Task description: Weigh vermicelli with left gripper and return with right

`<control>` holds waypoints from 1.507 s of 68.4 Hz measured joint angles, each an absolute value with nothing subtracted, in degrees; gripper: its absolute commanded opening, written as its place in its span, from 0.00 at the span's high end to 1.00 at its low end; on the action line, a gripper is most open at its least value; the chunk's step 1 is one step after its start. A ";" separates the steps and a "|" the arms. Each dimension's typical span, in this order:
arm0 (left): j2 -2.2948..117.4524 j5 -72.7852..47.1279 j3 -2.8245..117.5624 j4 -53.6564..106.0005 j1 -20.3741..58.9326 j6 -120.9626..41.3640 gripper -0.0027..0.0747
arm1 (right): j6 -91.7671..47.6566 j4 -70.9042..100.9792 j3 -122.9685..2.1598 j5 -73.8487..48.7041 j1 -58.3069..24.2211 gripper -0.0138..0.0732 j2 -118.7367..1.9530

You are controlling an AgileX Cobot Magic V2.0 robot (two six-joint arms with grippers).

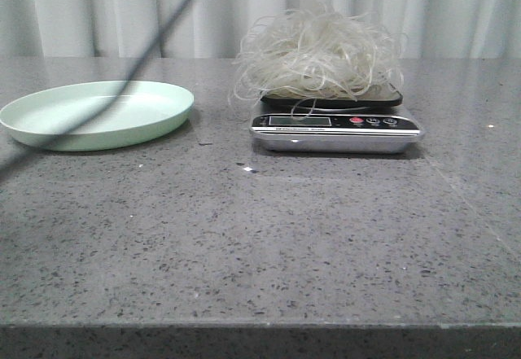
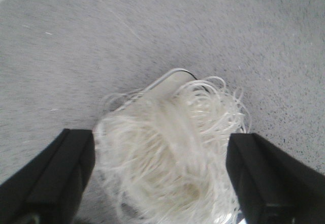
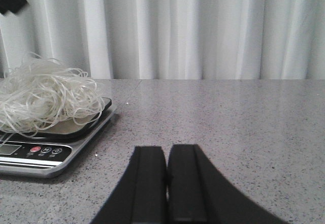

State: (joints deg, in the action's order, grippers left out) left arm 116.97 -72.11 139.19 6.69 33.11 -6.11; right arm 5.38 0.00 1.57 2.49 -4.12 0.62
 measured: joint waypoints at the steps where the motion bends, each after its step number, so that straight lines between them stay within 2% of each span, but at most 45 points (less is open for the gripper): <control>1: 116.97 -72.11 139.19 6.69 33.11 -6.11 0.29 | 5.38 0.00 1.57 2.49 -4.12 0.65 0.62; 13: 108.28 -72.53 136.13 8.63 27.90 -7.04 0.29 | 5.38 0.00 1.57 2.49 -4.12 0.65 0.62; 23: 97.69 -71.33 125.64 8.78 23.06 -9.58 0.29 | 5.38 0.00 1.57 2.49 -4.12 0.65 0.62; 38: 76.71 -62.88 97.72 8.67 18.23 -13.26 0.29 | 5.38 0.00 1.57 2.49 -4.12 0.65 0.62; 56: 49.61 -45.52 66.17 9.70 18.09 -13.61 0.29 | 5.38 0.00 1.57 2.49 -4.12 0.65 0.62; 68: 30.15 -41.01 49.29 10.20 18.09 -13.61 0.29 | 5.38 0.00 1.57 2.49 -4.12 0.65 0.62; 84: 9.02 -40.50 35.62 11.39 17.93 -13.51 0.29 | 5.38 0.00 1.57 2.49 -4.12 0.65 0.62; 103: 1.34 -34.64 27.97 11.44 17.93 -13.30 0.29 | 5.38 0.00 1.57 2.49 -4.12 0.65 0.62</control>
State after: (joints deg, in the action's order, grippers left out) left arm 1.34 -34.64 27.97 11.44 17.93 -13.30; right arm 5.38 0.00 1.57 2.49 -4.12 0.62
